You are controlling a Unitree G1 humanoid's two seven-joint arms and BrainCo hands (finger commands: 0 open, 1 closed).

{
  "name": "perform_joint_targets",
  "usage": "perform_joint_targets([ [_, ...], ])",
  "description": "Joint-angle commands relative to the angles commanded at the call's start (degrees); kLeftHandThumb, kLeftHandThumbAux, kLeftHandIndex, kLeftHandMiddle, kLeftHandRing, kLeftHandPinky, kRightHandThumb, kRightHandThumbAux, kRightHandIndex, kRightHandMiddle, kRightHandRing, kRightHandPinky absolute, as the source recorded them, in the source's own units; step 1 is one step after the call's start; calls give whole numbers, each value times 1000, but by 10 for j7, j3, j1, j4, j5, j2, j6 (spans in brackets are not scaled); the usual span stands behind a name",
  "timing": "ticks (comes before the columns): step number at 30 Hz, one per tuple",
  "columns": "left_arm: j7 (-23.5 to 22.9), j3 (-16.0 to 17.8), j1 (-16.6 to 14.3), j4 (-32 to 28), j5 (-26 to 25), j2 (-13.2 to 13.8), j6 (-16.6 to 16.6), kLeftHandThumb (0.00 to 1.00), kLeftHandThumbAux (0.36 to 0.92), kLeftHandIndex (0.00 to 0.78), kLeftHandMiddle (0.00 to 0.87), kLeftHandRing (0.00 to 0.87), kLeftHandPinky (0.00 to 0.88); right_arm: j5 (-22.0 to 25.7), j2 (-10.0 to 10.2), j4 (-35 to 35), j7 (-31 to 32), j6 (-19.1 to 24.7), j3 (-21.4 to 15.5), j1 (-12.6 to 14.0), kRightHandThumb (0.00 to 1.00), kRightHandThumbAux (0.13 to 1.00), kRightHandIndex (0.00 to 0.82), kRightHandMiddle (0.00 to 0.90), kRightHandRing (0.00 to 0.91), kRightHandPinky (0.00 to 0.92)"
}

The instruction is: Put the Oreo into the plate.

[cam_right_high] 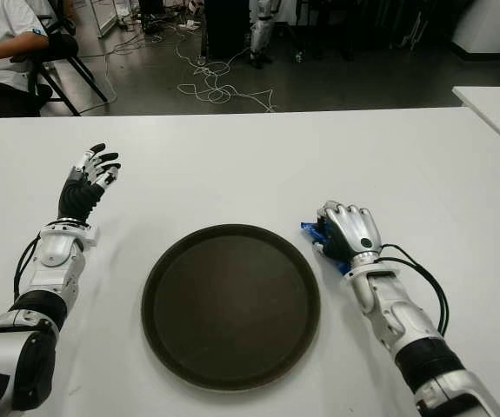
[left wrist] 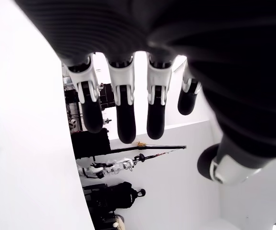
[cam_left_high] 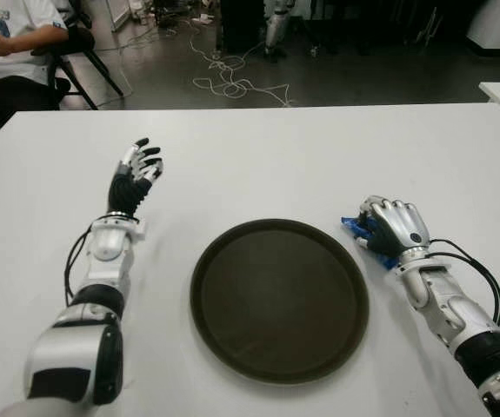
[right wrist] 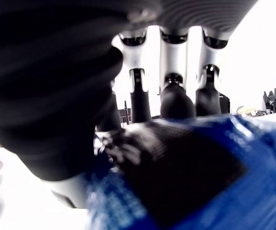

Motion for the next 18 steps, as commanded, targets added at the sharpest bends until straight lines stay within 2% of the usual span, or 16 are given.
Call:
perform_joint_targets([
  [7,5,-2,0,1,3,0,-2,320,584,107,207,193,191,0,-2,-9,3,-3,-3,-2,256,852,578,745,752,743],
  [15,13,-5,-1,3,9,1,-2,322,623,113,211,197,201,-5,-4,-15,6,-7,-4,-8,253,850,572,733,739,732],
  [18,12,-6,-1,3,9,1,-2,320,612,108,206,193,196,-6,-4,-15,7,-8,-3,-11,240,855,570,733,740,730],
])
